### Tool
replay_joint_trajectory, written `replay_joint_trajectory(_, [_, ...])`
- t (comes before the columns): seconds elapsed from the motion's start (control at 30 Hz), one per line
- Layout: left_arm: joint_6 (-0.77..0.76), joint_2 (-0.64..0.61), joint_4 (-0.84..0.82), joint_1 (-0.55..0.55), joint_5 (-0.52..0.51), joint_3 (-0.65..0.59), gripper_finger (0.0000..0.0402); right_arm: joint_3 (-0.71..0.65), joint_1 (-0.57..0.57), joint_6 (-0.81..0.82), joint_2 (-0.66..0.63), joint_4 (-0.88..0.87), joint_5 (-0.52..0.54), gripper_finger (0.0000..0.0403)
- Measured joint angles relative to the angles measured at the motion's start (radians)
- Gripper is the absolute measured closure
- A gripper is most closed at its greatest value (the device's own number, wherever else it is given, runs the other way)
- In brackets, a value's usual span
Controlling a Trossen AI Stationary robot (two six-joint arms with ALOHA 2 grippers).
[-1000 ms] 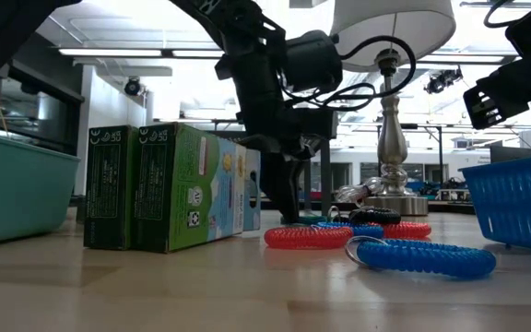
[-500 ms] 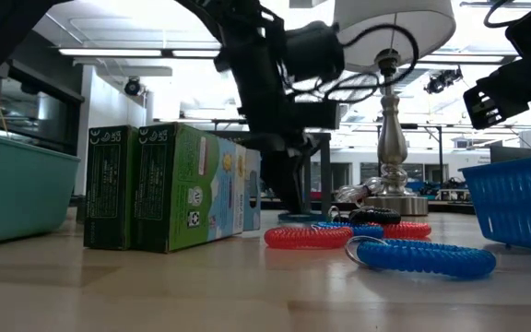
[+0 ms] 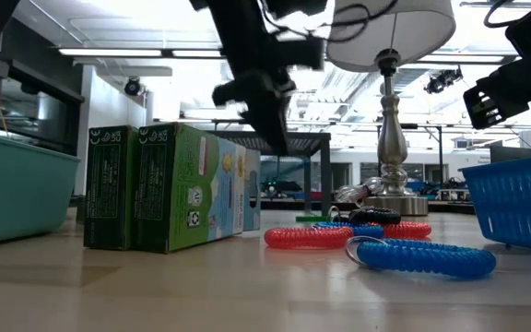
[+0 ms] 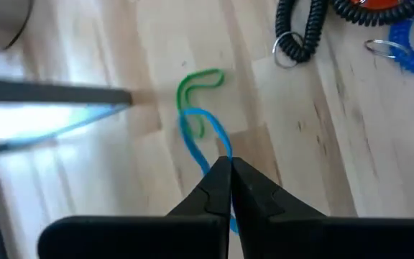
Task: Pick & Place Office Desk Supplies
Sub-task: Put the blue rubber band into the green bin
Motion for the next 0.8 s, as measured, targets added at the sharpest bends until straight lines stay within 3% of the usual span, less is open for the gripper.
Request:
replay_joint_trajectory(0.4, [-0.297, -0.099, -0.263, -0.072, -0.02, 0.0, 0.0401, 0.0, 0.0, 0.0, 0.0, 0.0, 0.0, 0.0309])
replay_joint_trajectory(0.8, [-0.712, -0.117, -0.458, -0.297, -0.099, 0.0, 0.0401, 0.0, 0.0, 0.0, 0.0, 0.0, 0.0, 0.0309])
